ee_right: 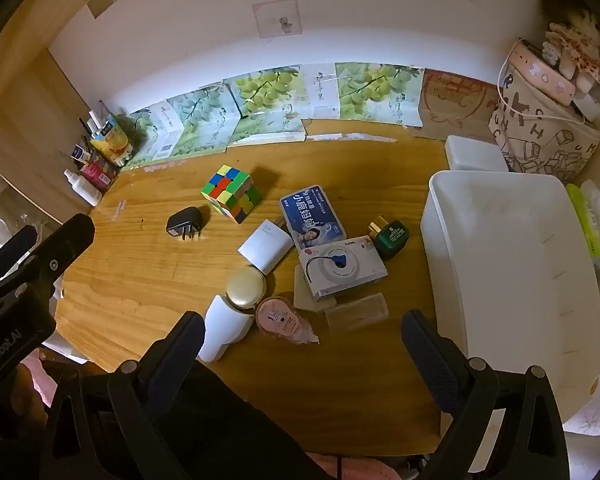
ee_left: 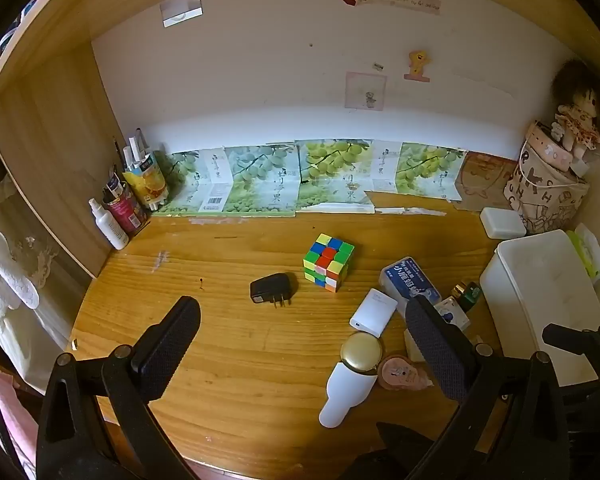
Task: Organize rigid objects
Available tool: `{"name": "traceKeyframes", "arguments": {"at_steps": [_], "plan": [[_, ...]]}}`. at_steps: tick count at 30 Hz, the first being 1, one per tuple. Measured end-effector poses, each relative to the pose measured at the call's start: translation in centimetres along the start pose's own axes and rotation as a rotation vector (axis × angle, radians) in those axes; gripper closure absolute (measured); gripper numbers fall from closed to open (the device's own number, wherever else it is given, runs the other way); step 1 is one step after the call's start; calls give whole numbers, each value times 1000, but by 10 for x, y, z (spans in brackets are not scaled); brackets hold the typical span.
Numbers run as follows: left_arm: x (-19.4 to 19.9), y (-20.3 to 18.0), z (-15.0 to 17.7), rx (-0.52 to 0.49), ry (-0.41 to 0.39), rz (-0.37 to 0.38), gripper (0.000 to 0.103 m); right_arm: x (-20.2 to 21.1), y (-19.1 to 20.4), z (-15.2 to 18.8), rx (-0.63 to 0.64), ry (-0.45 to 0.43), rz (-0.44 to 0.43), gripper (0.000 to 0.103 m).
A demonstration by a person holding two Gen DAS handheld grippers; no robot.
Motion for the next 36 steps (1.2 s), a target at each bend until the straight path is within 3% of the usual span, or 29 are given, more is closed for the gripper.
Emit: {"name": "traceKeyframes", "arguments": {"at_steps": [36], "plan": [[-3,0,-5,-2,-5,54,1,-9,3,-1,-13,6,-2,4]]}}
Point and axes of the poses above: each gripper's, at about its wrist camera, not at the fingertips, and x roughly against the way its jaws point, y to its left, z to its underside, the point moved 9 cm from there along -x, roughly the way its jaws point, and after that the axes turned 2 degrees about -z, right-handed, at the moved point
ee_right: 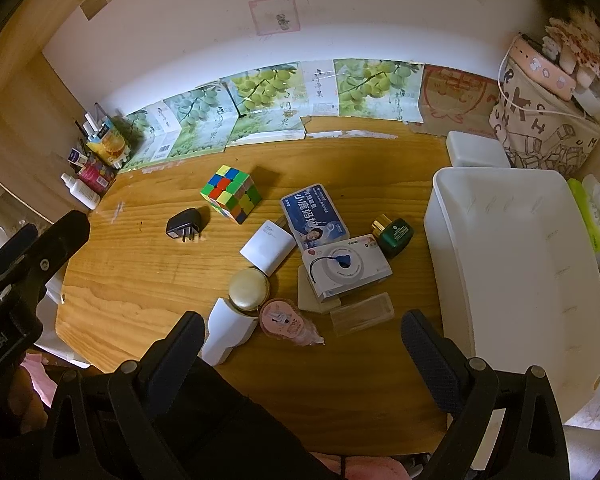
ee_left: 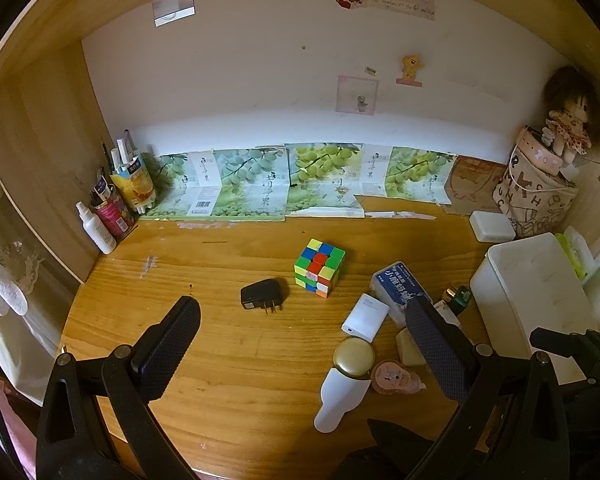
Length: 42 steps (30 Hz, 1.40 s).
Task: Organize rigid objects
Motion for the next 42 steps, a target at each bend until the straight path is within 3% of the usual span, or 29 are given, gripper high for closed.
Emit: {"name": "traceKeyframes", "arguments": {"at_steps": [16,31,42], "plan": [[6,9,4,-17,-3,43,1,5,19,9,-38,9,-8,4],[12,46,13,-57,-18,79,1,-2,54,29,-108,16,-34,4],[2,47,26,-103,42,124,1,-10,55,46,-198,37,-27,4]]}}
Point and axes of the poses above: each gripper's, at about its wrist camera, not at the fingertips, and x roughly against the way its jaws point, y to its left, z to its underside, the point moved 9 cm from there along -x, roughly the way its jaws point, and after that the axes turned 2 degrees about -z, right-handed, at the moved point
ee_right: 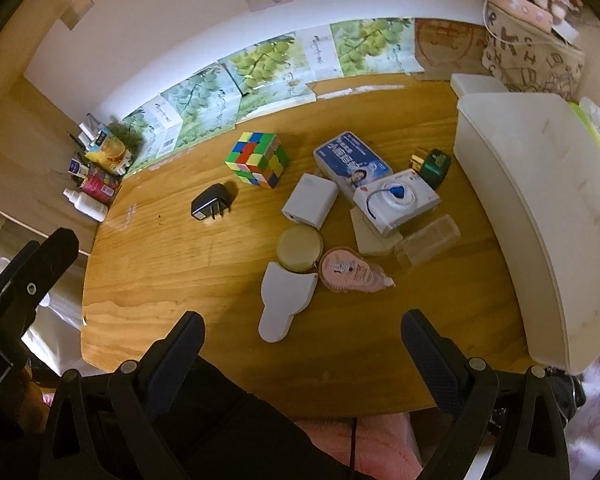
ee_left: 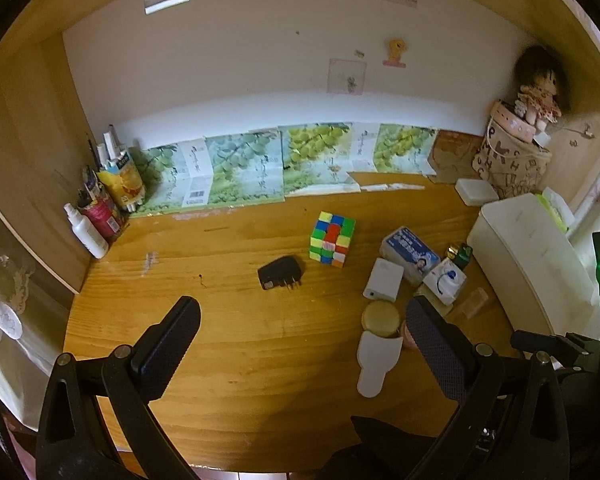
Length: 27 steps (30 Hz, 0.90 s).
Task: Organize rigid objects
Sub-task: 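Lower the left tool onto the white curved plastic piece and close it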
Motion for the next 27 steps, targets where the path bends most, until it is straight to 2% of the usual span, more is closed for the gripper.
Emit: {"name": "traceKeyframes", "arguments": {"at_steps": [9,10,13,18,27], "plan": [[-28,-11,21,-2,140,56,1,-4,-20,7,-60,25,53,5],[-34,-13,24,-1,168,65,1,-6,-23,8,-71,32,54,8],[-50,-18,35,0,246,87,1,-13,-36,9,-122,60,52,10],[-77,-29,46,7,361,106,1,-23,-55,2,-195,85,33,10],[-115,-50,57,-27,533,122,1,-44,-78,-25,-347,118,-82,13]]}}
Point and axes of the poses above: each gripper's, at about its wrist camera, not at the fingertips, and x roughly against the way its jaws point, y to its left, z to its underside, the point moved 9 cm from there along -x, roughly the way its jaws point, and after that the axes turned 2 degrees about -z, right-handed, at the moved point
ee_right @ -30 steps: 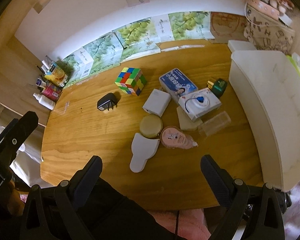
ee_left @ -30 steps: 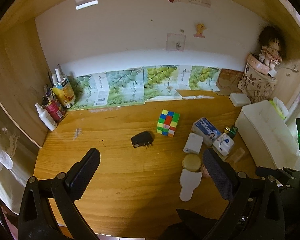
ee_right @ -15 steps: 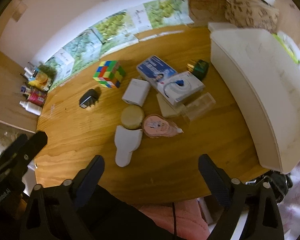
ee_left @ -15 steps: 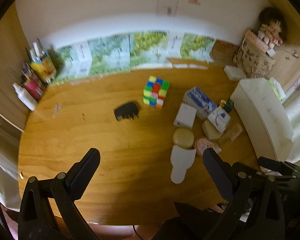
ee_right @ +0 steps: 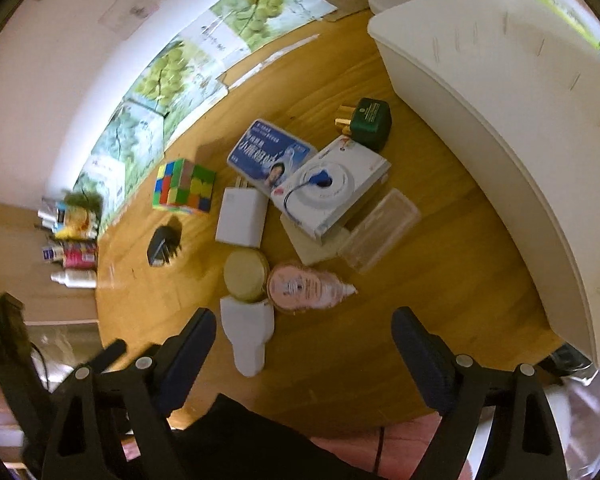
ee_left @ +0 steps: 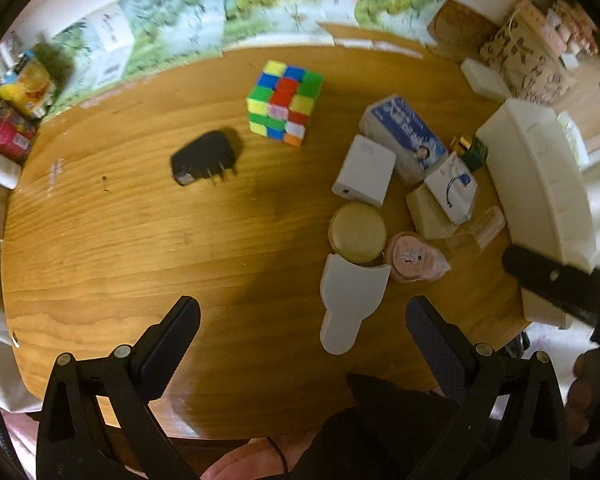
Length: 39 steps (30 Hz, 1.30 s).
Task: Organize rigid objects
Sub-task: 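Lower the left tool onto the white curved plastic piece and close it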
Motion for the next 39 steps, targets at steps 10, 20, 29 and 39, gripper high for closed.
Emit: {"name": "traceKeyframes", "arguments": {"at_steps": [10,20,29,39], "plan": [[-44,-14,1,-40,173,-4,7,-26,-22,-14,-138,98,-35,23],[-77,-23,11,-46,321,4,19,-45,-43,-23,-244,168,-46,41],[-95,-23,12,-22,389,32,28,-53,-50,-31,-239,195,-12,58],[-109,-30,-10,-3,403,27,43,-52,-53,-29,-235,213,-15,66]]}}
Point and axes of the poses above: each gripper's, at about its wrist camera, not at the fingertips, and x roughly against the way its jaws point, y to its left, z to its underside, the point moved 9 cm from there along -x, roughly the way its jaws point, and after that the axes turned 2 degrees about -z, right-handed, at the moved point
